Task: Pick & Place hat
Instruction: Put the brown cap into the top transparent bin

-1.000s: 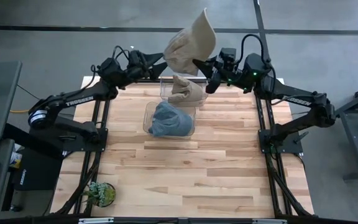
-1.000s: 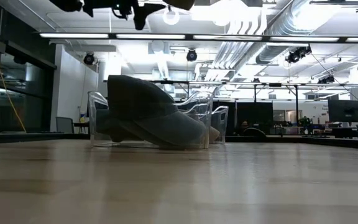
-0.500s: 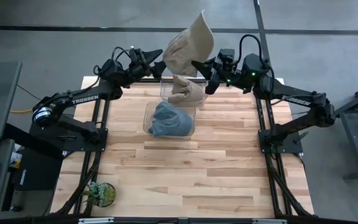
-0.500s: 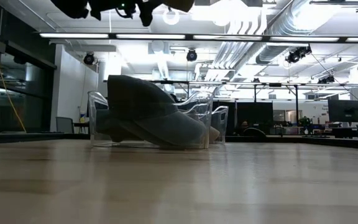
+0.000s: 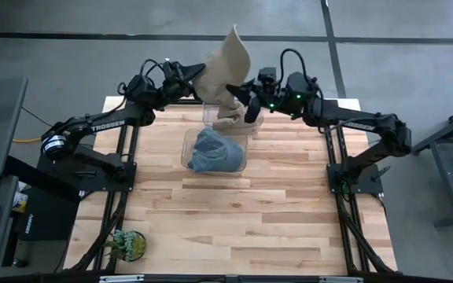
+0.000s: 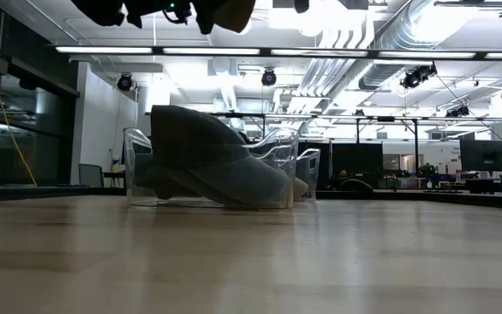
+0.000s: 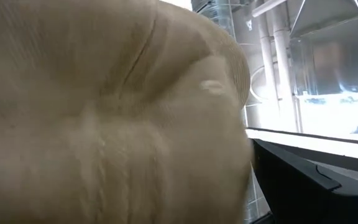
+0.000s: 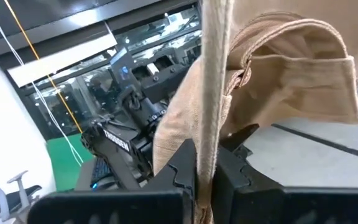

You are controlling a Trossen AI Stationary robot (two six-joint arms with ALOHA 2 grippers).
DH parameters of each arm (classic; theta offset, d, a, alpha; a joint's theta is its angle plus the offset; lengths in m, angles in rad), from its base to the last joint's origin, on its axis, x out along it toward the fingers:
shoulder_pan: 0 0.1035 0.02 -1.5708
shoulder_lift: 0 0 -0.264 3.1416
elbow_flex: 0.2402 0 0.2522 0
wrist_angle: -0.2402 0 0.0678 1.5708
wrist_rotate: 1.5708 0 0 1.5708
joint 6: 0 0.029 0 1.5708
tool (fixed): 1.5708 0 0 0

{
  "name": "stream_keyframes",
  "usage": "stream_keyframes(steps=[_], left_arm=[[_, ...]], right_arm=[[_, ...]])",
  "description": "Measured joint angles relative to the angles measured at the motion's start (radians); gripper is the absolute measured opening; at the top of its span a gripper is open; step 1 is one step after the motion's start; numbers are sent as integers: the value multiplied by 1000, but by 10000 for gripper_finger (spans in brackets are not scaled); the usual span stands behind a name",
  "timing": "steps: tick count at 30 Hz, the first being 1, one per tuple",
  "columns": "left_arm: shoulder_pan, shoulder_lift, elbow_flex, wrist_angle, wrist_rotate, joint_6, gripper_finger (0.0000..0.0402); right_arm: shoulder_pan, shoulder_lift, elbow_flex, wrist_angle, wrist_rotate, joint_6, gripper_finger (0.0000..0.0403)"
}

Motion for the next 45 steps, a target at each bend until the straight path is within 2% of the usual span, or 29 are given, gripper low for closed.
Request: stream_keyframes(steps=[4,8,14,18,20,29,37,45], left_arm=[[0,0,0,0,3,-1,295],[0,0,0,0,4,-16,255],[0,0,0,0,17,-21,141],[0,0,0,0,17,15,38],[0,0,0,0,12,23,12],[0,-1,0,-9,-3,29,1],[0,-1,0,-12,-3,29,0],[0,-1,0,-16,6,37,0]], right_arm=[[0,6,0,-4,5,-3,12],[0,3,0,-2,11,-17,12],[0,2,0,-7,15,-19,12],[0,2,0,-29,16,-19,12],[0,2,0,-33,16,-19,12],[0,1,0,-58,16,-26,14],[0,1,0,-65,-11,-27,85],[-18,-44,0,-176,-40,-21,126]])
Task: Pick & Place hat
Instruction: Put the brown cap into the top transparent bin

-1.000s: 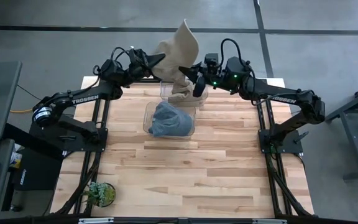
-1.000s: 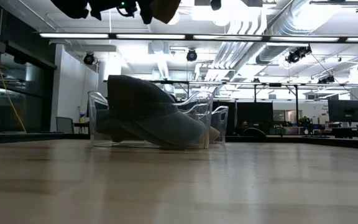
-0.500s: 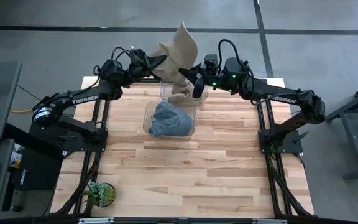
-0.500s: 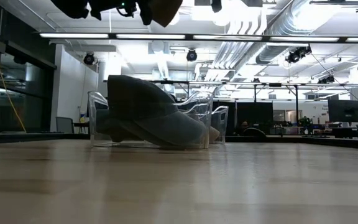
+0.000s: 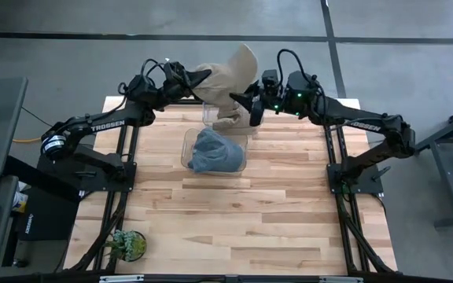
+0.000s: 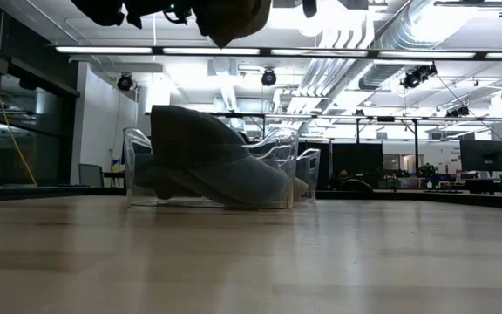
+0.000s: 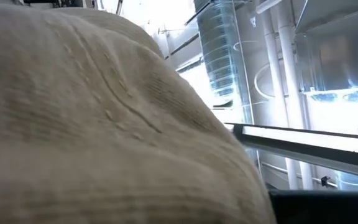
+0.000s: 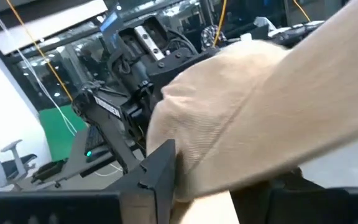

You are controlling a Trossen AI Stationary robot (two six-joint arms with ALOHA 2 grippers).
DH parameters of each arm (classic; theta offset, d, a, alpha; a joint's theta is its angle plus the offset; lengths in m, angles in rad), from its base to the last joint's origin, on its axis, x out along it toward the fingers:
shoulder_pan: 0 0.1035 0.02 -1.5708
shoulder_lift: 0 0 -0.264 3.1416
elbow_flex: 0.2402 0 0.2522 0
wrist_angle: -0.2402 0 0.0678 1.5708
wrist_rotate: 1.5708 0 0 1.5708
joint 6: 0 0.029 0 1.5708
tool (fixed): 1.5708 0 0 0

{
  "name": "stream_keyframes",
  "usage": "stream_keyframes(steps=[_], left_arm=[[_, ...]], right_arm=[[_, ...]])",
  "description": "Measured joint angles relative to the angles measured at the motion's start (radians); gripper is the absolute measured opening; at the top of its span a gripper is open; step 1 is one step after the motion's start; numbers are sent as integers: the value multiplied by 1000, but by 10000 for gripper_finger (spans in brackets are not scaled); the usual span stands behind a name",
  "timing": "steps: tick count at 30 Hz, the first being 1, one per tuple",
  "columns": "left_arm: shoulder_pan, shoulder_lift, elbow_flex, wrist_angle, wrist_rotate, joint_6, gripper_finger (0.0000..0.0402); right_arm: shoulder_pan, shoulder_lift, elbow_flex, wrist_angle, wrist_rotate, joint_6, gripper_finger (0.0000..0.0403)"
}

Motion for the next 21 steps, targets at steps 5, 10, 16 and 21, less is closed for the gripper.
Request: stream_keyframes(steps=[5,10,16,21], left_arm=[[0,0,0,0,22,0,0],[0,0,0,-7,62,7,0],[1,-2,0,-81,120,71,0],[17,-2,0,-102,191,83,0]], right_arm=[[-24,-59,0,-111,-1,18,146],[-43,-114,0,-280,0,61,171],[-72,-170,0,-419,0,129,198],[-100,-185,0,-451,-19,174,214]])
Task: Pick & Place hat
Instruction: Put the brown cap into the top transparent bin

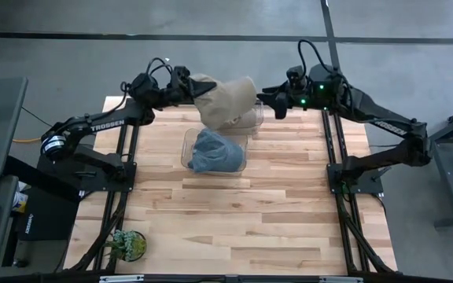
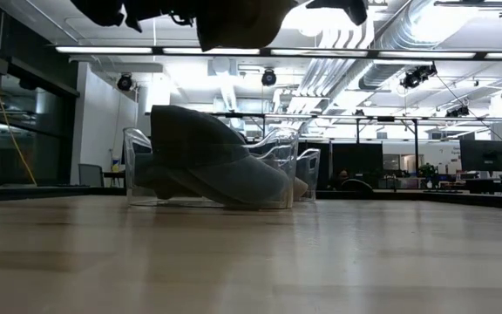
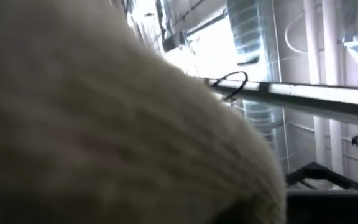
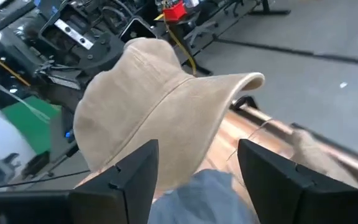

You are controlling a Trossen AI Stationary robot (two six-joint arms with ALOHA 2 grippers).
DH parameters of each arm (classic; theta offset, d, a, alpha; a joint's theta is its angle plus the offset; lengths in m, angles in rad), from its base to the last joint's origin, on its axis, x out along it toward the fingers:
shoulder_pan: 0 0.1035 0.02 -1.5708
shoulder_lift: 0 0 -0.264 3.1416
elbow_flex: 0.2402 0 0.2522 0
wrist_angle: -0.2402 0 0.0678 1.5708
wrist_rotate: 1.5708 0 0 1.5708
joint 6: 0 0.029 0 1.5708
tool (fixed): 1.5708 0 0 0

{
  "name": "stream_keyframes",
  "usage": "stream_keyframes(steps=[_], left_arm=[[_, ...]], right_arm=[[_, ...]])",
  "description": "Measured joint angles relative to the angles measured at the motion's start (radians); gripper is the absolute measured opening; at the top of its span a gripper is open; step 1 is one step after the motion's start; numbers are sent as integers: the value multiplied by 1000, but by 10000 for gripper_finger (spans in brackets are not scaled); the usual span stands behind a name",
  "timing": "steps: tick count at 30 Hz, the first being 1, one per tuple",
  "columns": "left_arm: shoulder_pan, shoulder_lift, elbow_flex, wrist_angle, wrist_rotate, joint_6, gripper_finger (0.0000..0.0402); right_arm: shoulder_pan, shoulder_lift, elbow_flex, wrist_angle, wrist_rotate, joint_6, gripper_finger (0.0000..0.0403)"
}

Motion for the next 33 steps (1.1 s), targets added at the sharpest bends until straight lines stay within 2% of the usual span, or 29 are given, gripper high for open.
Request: stream_keyframes(steps=[7,15,19,33], left_arm=[[25,-3,0,-61,125,33,0],[25,-9,0,-108,214,103,0],[24,-9,0,-109,267,159,0],[24,-9,0,-179,303,257,0]], right_arm=[[-55,9,0,-18,-167,92,231],[-98,14,0,-82,-226,143,232],[-98,45,0,-80,-293,176,232],[-81,160,0,25,-336,241,232]])
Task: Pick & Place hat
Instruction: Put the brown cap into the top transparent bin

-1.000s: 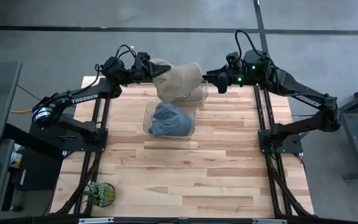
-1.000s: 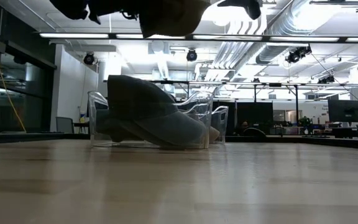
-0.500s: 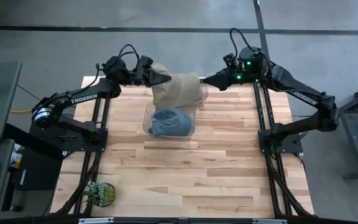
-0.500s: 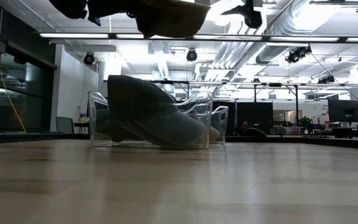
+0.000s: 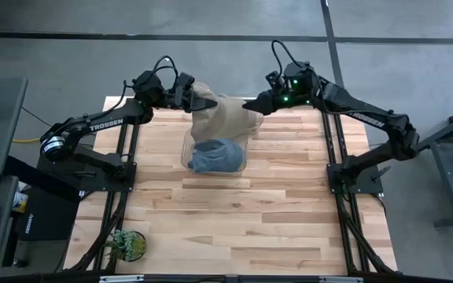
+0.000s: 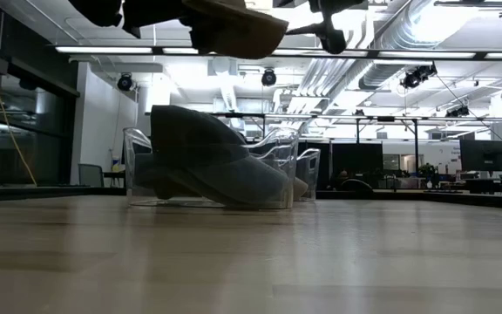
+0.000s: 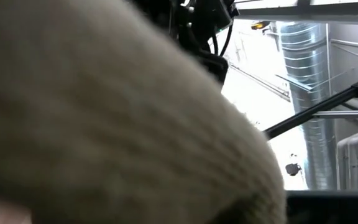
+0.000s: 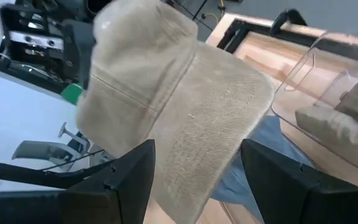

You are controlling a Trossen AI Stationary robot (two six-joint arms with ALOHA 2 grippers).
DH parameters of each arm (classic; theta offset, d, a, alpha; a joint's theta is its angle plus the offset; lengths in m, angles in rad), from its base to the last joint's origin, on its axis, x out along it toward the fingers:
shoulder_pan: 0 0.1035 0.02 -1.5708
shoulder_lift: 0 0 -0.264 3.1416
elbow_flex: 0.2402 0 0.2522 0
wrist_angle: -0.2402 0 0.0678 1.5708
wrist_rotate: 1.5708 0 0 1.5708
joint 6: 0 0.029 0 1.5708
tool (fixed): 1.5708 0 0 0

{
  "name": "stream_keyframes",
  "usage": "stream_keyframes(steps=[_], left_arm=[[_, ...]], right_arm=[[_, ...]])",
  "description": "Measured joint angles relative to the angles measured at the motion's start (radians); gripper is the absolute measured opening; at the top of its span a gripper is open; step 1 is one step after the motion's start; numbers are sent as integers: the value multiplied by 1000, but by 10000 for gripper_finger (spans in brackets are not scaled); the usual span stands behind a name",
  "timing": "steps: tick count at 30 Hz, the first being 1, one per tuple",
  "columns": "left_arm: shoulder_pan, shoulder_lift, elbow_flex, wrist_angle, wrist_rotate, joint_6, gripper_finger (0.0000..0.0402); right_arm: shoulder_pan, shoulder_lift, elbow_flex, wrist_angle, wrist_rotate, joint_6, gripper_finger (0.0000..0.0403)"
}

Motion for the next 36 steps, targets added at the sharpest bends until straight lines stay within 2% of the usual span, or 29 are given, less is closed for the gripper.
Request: stream_keyframes(steps=[7,17,23,36], left_arm=[[0,0,0,-2,1,13,0],[0,0,0,-32,20,24,0],[0,0,0,-33,22,43,0],[0,0,19,10,-6,78,0]], right_arm=[[24,36,0,-15,0,9,232],[28,33,0,-148,18,6,232],[37,33,0,-53,85,34,232],[70,34,0,39,122,89,232]])
